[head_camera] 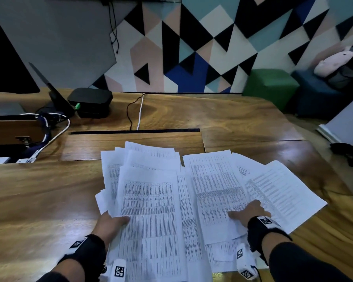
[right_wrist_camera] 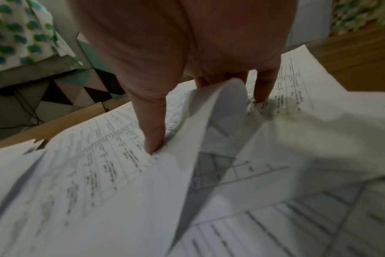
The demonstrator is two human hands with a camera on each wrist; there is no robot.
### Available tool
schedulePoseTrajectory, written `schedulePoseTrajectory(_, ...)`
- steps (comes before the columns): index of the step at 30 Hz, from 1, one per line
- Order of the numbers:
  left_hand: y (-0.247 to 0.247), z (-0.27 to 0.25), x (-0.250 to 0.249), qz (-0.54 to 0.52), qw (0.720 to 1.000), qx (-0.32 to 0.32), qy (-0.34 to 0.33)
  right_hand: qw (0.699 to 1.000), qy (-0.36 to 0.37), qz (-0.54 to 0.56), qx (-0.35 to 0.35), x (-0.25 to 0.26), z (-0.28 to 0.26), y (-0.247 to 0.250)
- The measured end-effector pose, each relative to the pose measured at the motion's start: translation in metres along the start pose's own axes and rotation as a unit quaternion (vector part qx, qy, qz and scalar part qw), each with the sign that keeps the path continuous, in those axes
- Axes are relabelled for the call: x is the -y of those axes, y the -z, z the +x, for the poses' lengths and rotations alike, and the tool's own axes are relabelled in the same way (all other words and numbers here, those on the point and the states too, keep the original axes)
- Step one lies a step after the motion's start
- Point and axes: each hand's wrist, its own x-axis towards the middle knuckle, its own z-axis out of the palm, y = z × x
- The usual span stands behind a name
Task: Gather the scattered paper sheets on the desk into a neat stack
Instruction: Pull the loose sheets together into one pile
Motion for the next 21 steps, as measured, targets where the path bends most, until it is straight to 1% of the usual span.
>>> schedulePoseTrajectory(2, -0.002, 0.000, 0.001, 0.001, 1.000, 0.003, -0.005, 0.998, 0.033, 0.051, 0.023, -0.002, 0.004, -0.002)
schedulePoseTrajectory(3, -0.003, -0.001, 0.001, 0.002, 1.000, 0.005, -0.008, 0.993, 0.047, 0.103, 0.034, -0.003, 0.002, 0.000)
schedulePoseTrajectory(4, -0.003, -0.001, 0.001, 0.002, 1.000, 0.007, -0.010, 0.985, 0.050, 0.160, 0.031, -0.006, 0.002, 0.002)
schedulePoseTrajectory(5, -0.003, -0.001, 0.002, 0.001, 1.000, 0.009, -0.012, 0.975, 0.043, 0.217, 0.011, -0.010, 0.001, 0.005)
schedulePoseTrajectory(7, -0.003, 0.003, 0.004, -0.001, 1.000, 0.011, -0.011, 0.946, 0.006, 0.321, -0.055, -0.023, -0.001, 0.011)
schedulePoseTrajectory(9, -0.002, 0.005, 0.006, -0.010, 1.000, 0.012, -0.008, 0.913, -0.069, 0.390, -0.096, -0.039, -0.002, 0.015)
schedulePoseTrajectory(10, -0.003, 0.006, 0.008, -0.013, 1.000, 0.012, -0.007, 0.907, -0.115, 0.396, -0.085, -0.050, -0.001, 0.016)
schedulePoseTrajectory(12, -0.006, 0.007, 0.009, -0.020, 1.000, 0.014, -0.009, 0.908, -0.164, 0.384, -0.038, -0.066, -0.003, 0.016)
schedulePoseTrajectory(14, -0.010, 0.010, 0.011, -0.021, 1.000, 0.020, -0.011, 0.910, -0.184, 0.372, 0.018, -0.070, -0.012, 0.017)
schedulePoseTrajectory(15, -0.013, 0.012, 0.012, -0.018, 0.999, 0.026, -0.010, 0.913, -0.183, 0.362, 0.033, -0.073, -0.014, 0.015)
schedulePoseTrajectory(17, -0.018, 0.015, 0.011, -0.010, 0.999, 0.039, -0.007, 0.927, -0.158, 0.340, 0.030, -0.079, -0.012, 0.009)
schedulePoseTrajectory(19, -0.024, 0.019, 0.011, 0.000, 0.999, 0.046, -0.008, 0.942, -0.139, 0.305, -0.003, -0.096, 0.012, -0.005)
schedulePoseTrajectory(21, -0.028, 0.022, 0.012, 0.009, 0.999, 0.047, -0.011, 0.953, -0.165, 0.255, -0.003, -0.099, 0.014, 0.000)
